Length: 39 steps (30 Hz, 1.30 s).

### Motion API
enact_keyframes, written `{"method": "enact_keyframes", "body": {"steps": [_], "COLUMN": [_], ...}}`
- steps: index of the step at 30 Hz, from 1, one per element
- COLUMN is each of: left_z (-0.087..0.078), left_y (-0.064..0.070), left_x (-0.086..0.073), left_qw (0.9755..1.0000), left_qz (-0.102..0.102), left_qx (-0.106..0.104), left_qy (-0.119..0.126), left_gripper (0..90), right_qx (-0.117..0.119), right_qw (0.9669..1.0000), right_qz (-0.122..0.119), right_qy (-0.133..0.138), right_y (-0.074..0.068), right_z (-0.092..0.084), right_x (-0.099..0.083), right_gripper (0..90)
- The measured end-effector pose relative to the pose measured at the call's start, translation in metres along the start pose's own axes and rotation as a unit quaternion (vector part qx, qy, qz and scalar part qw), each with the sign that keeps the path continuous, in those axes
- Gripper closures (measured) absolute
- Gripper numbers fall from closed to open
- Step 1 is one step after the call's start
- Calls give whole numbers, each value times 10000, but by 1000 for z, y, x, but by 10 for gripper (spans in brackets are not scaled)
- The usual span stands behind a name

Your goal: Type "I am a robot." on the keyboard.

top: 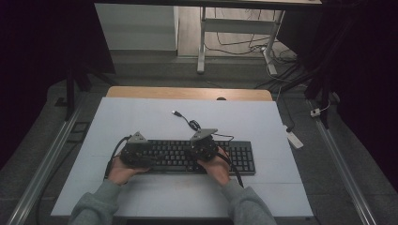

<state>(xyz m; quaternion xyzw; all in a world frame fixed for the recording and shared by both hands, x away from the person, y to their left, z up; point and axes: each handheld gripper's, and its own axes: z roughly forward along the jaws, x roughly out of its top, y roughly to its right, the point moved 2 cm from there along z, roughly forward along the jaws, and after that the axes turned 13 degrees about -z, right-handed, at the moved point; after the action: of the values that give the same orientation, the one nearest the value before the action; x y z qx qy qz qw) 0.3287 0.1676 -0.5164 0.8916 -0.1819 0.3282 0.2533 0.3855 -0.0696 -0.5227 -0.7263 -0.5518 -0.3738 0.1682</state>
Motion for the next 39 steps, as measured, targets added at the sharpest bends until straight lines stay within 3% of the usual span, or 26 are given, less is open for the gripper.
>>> {"method": "enact_keyframes", "body": {"steps": [24, 39], "left_z": [0, -1], "left_y": [0, -2], "left_x": [0, 0], "left_qw": [10000, 10000], "left_qz": [21, 1], "left_qx": [22, 45], "left_qy": [-8, 14], "left_gripper": [298, 299], "right_qx": [3, -95], "right_qw": [9998, 9998], "right_qz": [-11, -26], "right_qy": [-197, 165], "right_y": [0, 0], "right_z": [7, -11], "right_x": [-1, -1], "right_gripper": [899, 898]}}
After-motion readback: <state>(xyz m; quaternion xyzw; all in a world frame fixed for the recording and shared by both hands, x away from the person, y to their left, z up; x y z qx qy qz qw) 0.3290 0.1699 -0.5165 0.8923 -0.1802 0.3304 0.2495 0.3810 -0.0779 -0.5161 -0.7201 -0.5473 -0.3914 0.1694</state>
